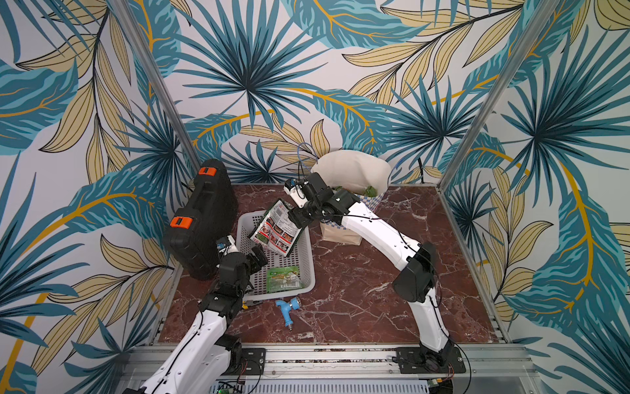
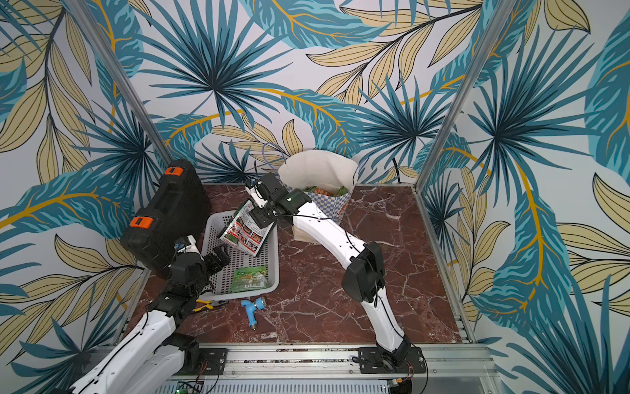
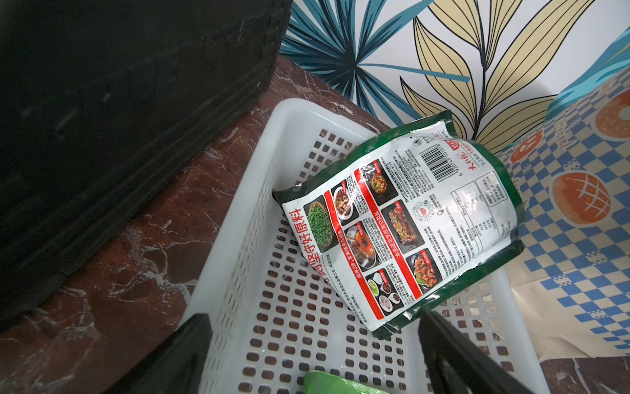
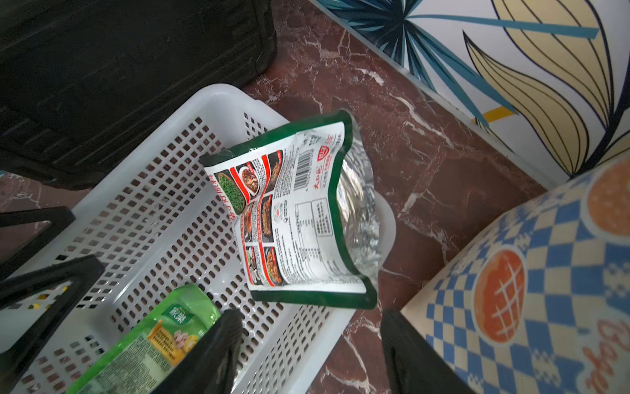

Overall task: Place the condiment packets inside the bag
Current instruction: Pick up the condiment packet from the storage box.

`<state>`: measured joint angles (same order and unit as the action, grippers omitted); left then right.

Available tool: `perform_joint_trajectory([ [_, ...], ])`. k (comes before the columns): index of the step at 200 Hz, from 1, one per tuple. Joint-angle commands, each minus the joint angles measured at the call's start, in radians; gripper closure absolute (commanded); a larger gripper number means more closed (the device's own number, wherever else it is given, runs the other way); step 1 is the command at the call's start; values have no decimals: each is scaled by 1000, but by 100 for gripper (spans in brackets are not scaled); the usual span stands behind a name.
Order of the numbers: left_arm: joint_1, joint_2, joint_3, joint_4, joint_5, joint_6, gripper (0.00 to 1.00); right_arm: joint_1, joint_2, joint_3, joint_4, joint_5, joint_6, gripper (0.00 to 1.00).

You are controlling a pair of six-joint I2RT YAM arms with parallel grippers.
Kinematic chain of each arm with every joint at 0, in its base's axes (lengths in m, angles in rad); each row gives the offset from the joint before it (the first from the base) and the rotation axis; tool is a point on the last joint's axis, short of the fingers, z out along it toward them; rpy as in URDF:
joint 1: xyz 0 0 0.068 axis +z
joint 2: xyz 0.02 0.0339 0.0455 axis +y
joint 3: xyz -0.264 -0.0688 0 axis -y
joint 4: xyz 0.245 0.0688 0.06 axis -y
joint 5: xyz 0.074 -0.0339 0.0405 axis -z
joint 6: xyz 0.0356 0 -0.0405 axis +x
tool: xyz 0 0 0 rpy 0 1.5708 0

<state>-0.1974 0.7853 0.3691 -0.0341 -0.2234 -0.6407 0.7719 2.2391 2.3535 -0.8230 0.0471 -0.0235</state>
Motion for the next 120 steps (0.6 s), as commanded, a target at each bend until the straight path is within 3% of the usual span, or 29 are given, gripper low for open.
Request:
perform_joint_trajectory([
  [1, 10, -15, -7, -3, -1, 1, 0, -7, 72, 91, -76, 14, -50, 23],
  [46, 10, -20, -11, 2, 3, 0, 0, -14, 141, 101, 9, -4, -81, 13],
  [89, 10, -20, -12, 4, 4, 1, 0, -28, 206, 127, 73, -10, -75, 10],
  [120, 10, -20, -12, 6, 5, -1, 0, -31, 251, 156, 67, -100, -79, 12],
])
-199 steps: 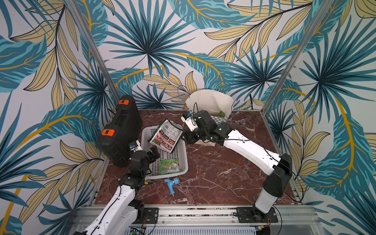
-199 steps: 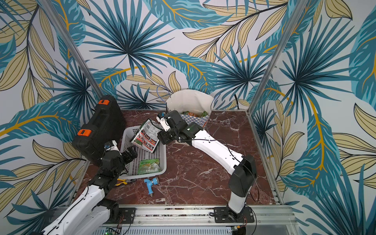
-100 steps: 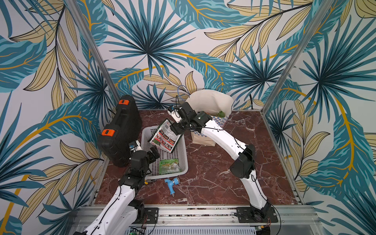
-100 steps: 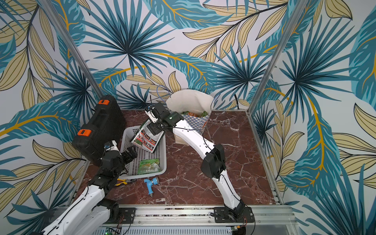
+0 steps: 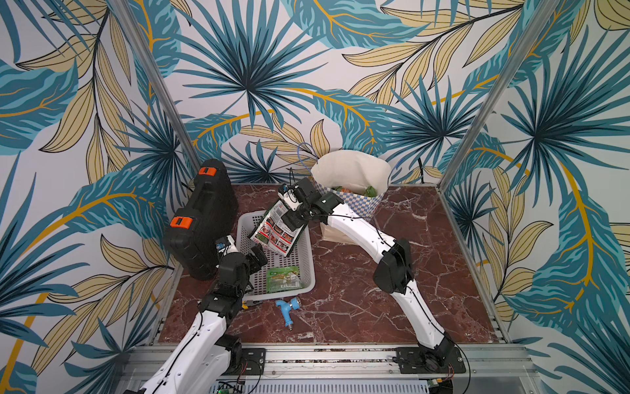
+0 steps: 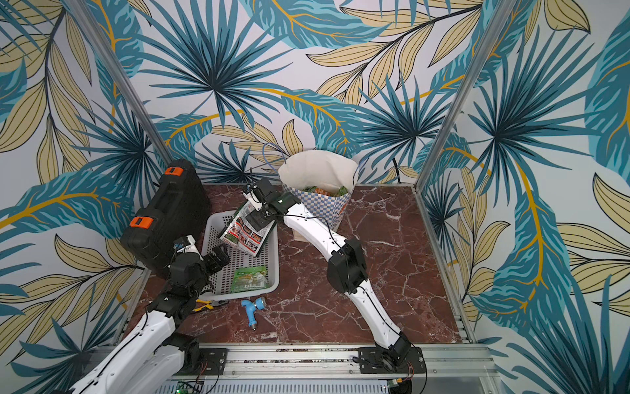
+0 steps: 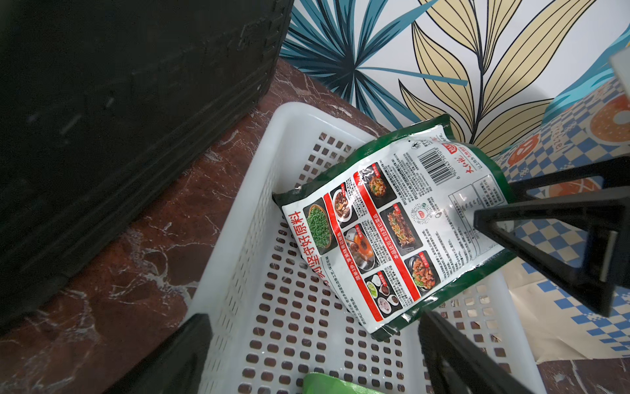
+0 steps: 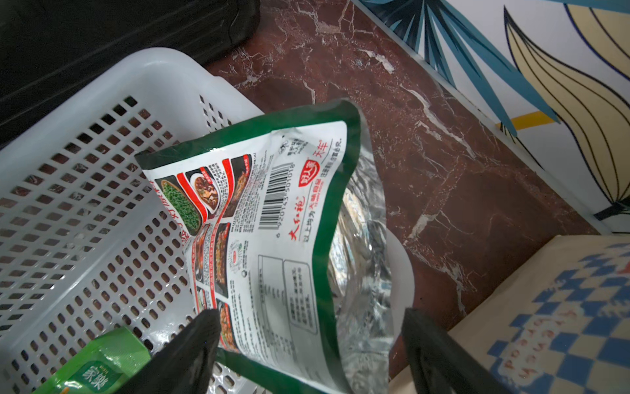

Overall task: Place the condiment packets inside the bag
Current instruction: Pick up the condiment packet from the storage box.

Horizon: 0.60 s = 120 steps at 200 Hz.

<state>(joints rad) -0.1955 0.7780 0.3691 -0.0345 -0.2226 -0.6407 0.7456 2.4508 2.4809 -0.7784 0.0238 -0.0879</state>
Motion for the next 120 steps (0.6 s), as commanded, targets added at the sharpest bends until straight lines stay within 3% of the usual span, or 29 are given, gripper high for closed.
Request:
perform_joint_trajectory([
  [1, 8, -13, -12, 6, 5, 0, 0, -5, 41, 29, 22, -83, -15, 13],
  [50, 8, -9, -15, 14, 9, -3, 0, 17, 54, 26, -31, -135, -64, 40],
  [98, 8, -5, -13, 15, 10, -1, 0, 18, 20, 23, -27, -116, -64, 100],
  [120, 8, -5, -13, 15, 11, -1, 0, 23, -43, -11, -20, -120, -61, 100],
])
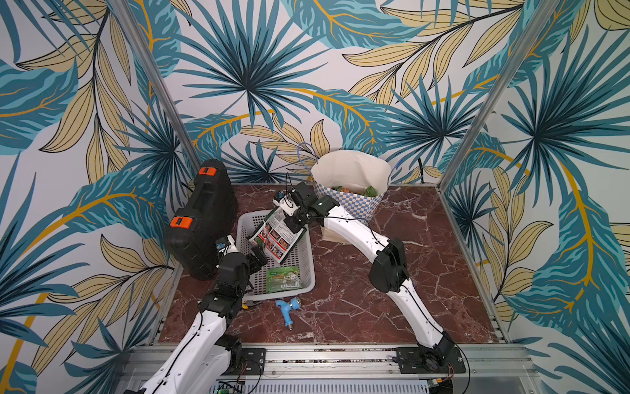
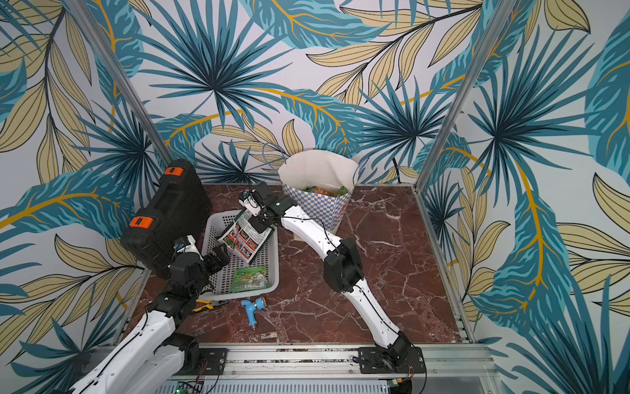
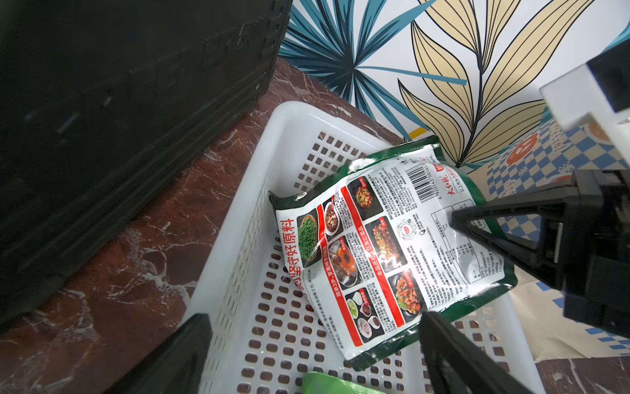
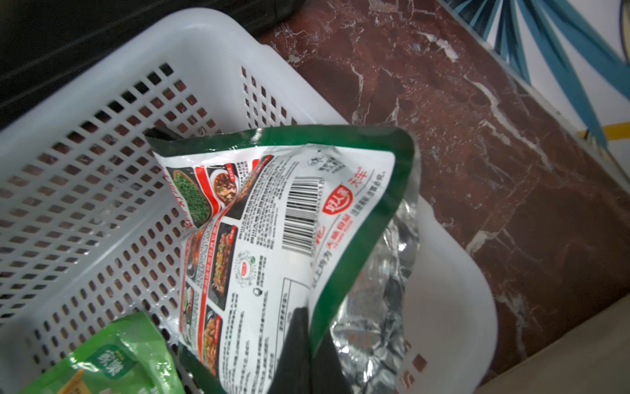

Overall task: Place the condiment packets inside the bag
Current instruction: Pick up the condiment packet from the storage box.

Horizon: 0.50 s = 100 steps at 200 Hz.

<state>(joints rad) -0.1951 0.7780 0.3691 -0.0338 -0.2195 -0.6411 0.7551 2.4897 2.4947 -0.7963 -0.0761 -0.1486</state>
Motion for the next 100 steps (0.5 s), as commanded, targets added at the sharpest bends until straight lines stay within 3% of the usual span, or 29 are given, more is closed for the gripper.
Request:
perform_joint_trajectory([
  [1, 8, -5, -13, 14, 8, 0, 0, 13, -86, -28, 0, -19, 1, 100],
  [100, 8, -103, -42, 12, 8, 6, 0, 18, -541, -378, 240, 65, 149, 100],
])
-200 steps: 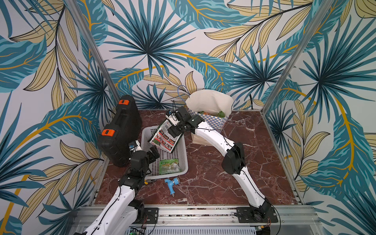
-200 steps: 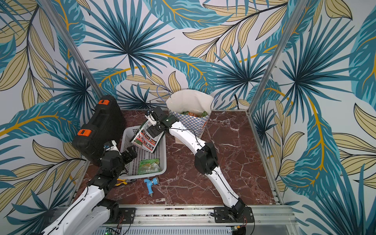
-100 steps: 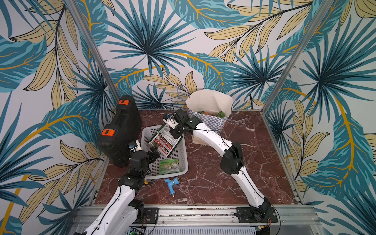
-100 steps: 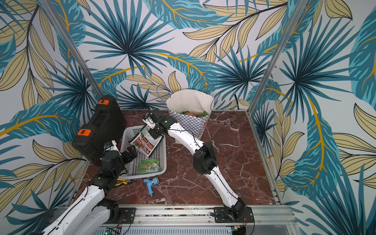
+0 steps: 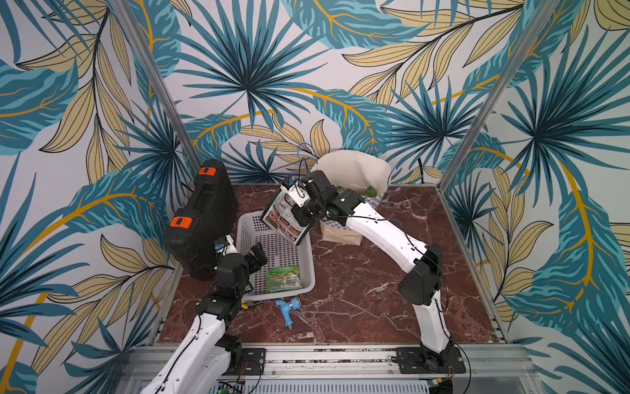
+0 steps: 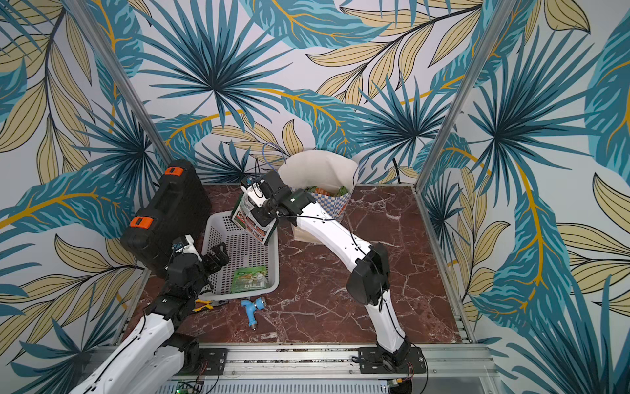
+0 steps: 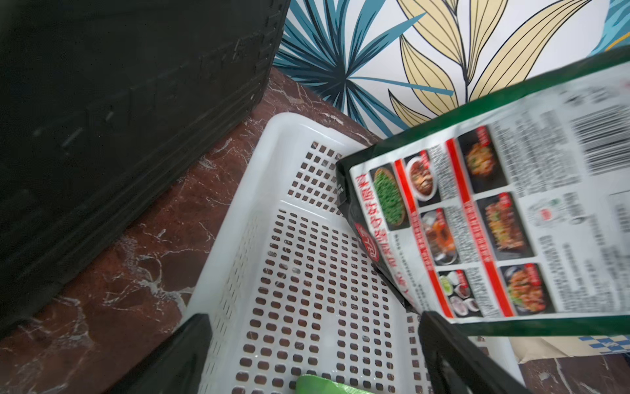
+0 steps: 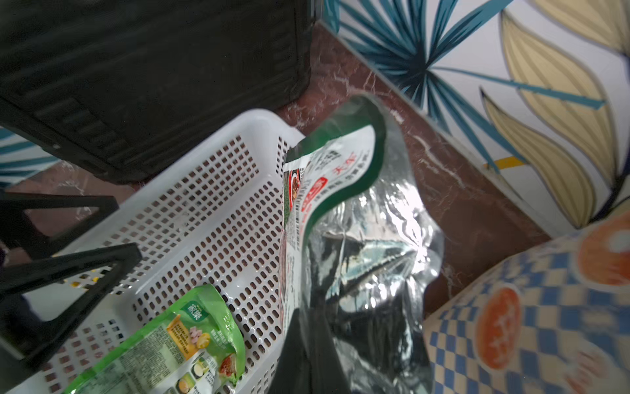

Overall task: Place the condiment packets inside the bag
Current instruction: Pick up the condiment packet from the storage box, then place the condiment packet in the paper bag.

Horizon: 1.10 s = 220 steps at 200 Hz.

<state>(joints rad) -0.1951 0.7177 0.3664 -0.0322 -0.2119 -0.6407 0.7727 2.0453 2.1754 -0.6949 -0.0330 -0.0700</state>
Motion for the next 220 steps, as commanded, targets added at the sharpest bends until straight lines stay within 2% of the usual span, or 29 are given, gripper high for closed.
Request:
perform_joint_trajectory([
  [1, 8, -44, -40, 11, 0, 6, 0, 0, -101, -62, 142, 22, 72, 100],
  [53, 8, -54, -43, 10, -2, 6, 0, 1, -224, -95, 216, 67, 177, 100],
  [105, 7, -51, -41, 11, -1, 4, 0, -7, -344, -128, 299, 181, 235, 100],
  [148, 8, -49, -43, 11, -3, 4, 0, -43, -455, -225, 401, 331, 259, 100],
  [192, 8, -49, -41, 10, -6, 3, 0, -99, -601, -392, 589, 399, 283, 100],
  [220, 8, -49, -43, 11, -6, 3, 0, -129, -626, -407, 601, 452, 289, 100],
])
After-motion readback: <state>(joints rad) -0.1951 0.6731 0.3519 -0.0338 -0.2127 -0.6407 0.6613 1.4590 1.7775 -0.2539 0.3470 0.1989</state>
